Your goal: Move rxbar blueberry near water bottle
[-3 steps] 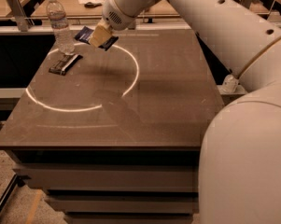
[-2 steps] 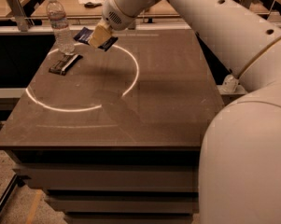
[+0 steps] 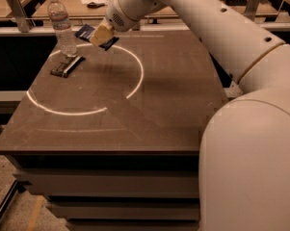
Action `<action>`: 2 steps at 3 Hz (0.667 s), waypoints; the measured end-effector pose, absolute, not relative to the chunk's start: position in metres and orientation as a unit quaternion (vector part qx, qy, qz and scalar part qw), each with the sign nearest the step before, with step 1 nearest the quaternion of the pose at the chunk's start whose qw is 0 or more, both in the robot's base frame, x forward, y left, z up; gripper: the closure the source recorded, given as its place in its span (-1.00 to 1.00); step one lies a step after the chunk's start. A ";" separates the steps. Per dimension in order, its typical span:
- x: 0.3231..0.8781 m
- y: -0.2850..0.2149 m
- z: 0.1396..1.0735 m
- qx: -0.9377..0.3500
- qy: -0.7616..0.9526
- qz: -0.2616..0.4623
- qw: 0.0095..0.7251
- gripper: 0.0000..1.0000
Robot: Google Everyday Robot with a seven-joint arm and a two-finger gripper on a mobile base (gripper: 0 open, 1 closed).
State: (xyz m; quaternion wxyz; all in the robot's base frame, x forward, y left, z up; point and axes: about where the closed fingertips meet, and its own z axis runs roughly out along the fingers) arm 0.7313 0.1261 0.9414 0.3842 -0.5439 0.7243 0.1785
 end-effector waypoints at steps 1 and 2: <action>0.765 0.130 0.938 -0.505 0.726 0.187 0.427 1.00; 0.795 0.141 0.935 -0.482 0.722 0.198 0.455 0.65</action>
Offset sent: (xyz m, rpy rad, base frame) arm 0.1020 0.0220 -0.0013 0.2331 -0.0950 -0.1367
